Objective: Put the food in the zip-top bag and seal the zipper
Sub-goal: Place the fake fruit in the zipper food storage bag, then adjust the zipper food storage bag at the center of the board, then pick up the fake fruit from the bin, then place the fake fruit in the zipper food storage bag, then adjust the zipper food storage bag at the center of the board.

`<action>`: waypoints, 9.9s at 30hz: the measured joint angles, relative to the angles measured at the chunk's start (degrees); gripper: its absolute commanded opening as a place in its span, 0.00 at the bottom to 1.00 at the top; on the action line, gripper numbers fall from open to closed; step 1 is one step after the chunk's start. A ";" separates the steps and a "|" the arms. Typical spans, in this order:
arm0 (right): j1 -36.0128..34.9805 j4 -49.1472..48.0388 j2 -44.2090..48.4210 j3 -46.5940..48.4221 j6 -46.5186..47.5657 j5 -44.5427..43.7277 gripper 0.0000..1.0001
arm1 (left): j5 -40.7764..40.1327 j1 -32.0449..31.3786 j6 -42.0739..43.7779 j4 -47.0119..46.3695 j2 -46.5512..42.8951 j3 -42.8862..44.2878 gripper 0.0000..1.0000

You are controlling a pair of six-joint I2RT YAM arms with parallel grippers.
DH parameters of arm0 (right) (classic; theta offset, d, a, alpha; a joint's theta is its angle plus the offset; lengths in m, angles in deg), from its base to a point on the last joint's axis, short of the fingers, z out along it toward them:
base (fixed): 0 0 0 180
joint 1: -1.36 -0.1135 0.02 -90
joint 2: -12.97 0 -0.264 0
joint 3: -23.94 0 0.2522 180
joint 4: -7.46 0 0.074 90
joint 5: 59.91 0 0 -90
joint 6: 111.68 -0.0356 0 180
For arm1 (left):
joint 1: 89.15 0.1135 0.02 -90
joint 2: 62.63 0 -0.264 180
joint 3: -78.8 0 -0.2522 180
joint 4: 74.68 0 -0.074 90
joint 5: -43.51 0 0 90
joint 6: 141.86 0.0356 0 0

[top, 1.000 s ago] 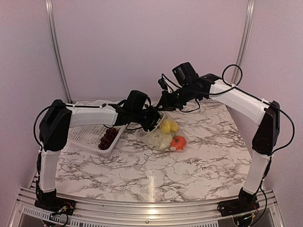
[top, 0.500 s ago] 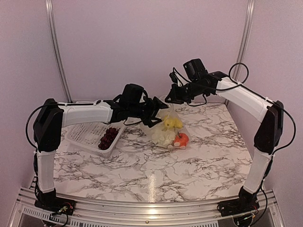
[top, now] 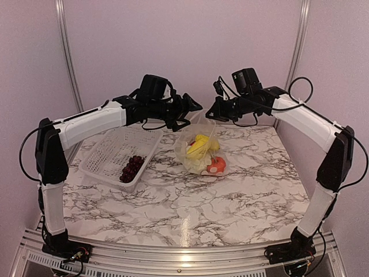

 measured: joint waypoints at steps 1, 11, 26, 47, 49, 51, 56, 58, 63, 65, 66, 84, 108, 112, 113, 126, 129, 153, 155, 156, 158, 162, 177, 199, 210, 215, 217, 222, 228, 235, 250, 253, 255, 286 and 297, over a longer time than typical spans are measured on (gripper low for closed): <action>0.02 -0.44 0.74 -1.03 -0.11 0.04 0.00 | -1.22 0.09 2.27 1.11 -1.27 0.92 0.86; -0.26 -2.36 1.36 -8.48 -1.81 2.21 0.00 | -13.09 0.13 16.09 7.74 -18.95 -13.97 0.99; -0.31 -3.78 1.36 -8.46 -2.36 3.69 0.00 | -10.32 -1.40 25.99 15.10 -10.54 -18.99 0.65; -0.28 3.56 1.09 -3.80 1.60 -3.17 0.00 | -12.41 -3.34 25.44 16.98 -3.63 -0.22 0.00; -0.28 4.76 1.03 -3.76 1.86 -4.09 0.00 | -12.37 -3.61 24.48 16.22 -3.56 -0.13 0.00; -0.28 6.84 0.68 -2.45 2.12 -5.01 0.00 | -12.22 -3.67 23.67 15.98 -3.30 0.20 0.00; -0.31 8.87 -0.15 2.91 3.10 -6.08 0.00 | -12.41 -3.63 22.84 15.30 -3.08 0.61 0.06; -0.28 8.63 -0.15 4.48 3.41 -6.45 0.00 | -12.41 -3.37 23.08 15.52 -2.27 2.78 0.13; -0.28 7.85 -0.17 4.57 4.13 -6.86 0.00 | -12.11 -2.78 23.98 13.77 -1.46 5.35 0.34; -0.28 7.28 -0.17 3.04 4.15 -6.73 0.00 | -11.45 -2.23 23.65 14.08 -1.25 5.11 0.48; -0.28 7.26 -0.28 2.27 4.13 -6.64 0.00 | -11.32 -1.86 23.74 14.84 -1.05 5.22 0.57; -0.31 6.40 -1.73 1.14 3.48 -3.56 0.00 | -22.21 11.93 38.10 27.12 -25.86 -16.87 0.98; -0.31 6.05 -2.14 0.52 3.28 -1.84 0.00 | -16.00 14.78 50.45 32.17 -16.50 -24.81 0.87; -0.31 6.40 -2.14 0.55 3.28 -1.84 0.00 | -15.82 15.08 52.15 32.76 -12.63 -24.20 0.88; -0.31 6.56 -2.14 0.55 3.28 -1.84 0.00 | -15.85 15.08 52.57 33.00 -12.04 -24.20 0.88; -0.31 7.08 -2.08 0.50 2.40 -1.81 0.00 | -16.92 15.08 54.42 33.70 -4.46 -21.84 0.88; -0.31 6.71 -1.68 -0.52 1.97 -1.77 0.00 | -17.03 15.08 54.45 33.68 -3.21 -21.81 0.86; -0.31 4.74 -1.11 -3.67 1.57 0.07 0.00 | -19.34 18.56 49.03 31.69 -7.13 -22.53 0.41; -0.31 4.68 -1.11 -3.67 1.57 0.33 0.00 | -19.19 18.56 47.56 31.61 -8.46 -21.46 0.39; -0.31 4.66 -1.11 -3.67 1.57 0.52 0.00 | -18.86 18.56 46.88 31.41 -9.11 -21.00 0.38; -0.31 4.61 -1.11 -3.67 1.64 0.87 0.00 | -17.88 18.56 45.29 30.45 -10.88 -19.67 0.36; -0.31 4.52 -1.14 -3.65 1.79 1.31 0.00 | -15.39 18.49 42.25 27.02 -14.49 -18.27 0.33; -0.92 4.61 -4.63 -0.13 2.01 2.91 0.00 | -3.80 13.40 32.30 9.64 -26.51 -23.41 0.28; -1.33 4.96 -5.31 2.32 -0.24 4.76 0.00 | 8.68 2.38 18.93 -27.30 -25.38 -31.04 0.24; -1.33 5.14 -5.29 3.23 -2.86 6.10 0.00 | 8.02 2.38 13.49 -37.79 -12.85 -33.05 0.22; -1.33 4.61 -4.72 1.92 -4.11 6.51 0.00 | 4.70 1.73 13.92 -36.28 -9.38 -32.81 0.22; -1.33 4.50 -4.50 1.49 -4.50 6.75 0.00 | 3.17 1.38 14.32 -34.99 -8.66 -32.79 0.23; -1.49 4.00 -4.42 1.14 -5.22 7.34 0.00 | -4.00 0.37 15.50 -27.26 -6.75 -28.98 0.23; -2.60 3.45 -4.42 1.07 -5.88 7.43 0.00 | -15.17 -1.11 15.76 -15.67 -2.27 -17.11 0.27; -2.78 3.32 -4.42 1.03 -6.05 7.43 0.00 | -19.41 -2.05 13.64 -8.92 1.31 -11.13 0.59; -0.61 0.02 -1.25 -3.30 -6.88 7.37 0.00 | -17.29 -2.99 21.42 -4.81 -6.40 -8.20 0.99; -0.63 0.09 -1.25 -3.32 -6.82 7.43 0.00 | -16.83 -3.08 23.43 -2.34 -10.64 -8.24 0.99; -0.63 0.09 -1.25 -3.41 -6.60 7.43 0.00 | -19.02 -3.48 25.99 -1.33 -15.21 -10.80 0.99; -1.77 0.87 -0.26 -5.57 -3.78 8.39 0.00 | -11.69 -6.43 24.52 -3.72 -13.44 -33.16 0.25; -1.97 5.11 -0.37 -4.09 -1.29 6.49 0.00 | -12.98 -6.88 24.26 2.69 -9.84 -24.33 0.00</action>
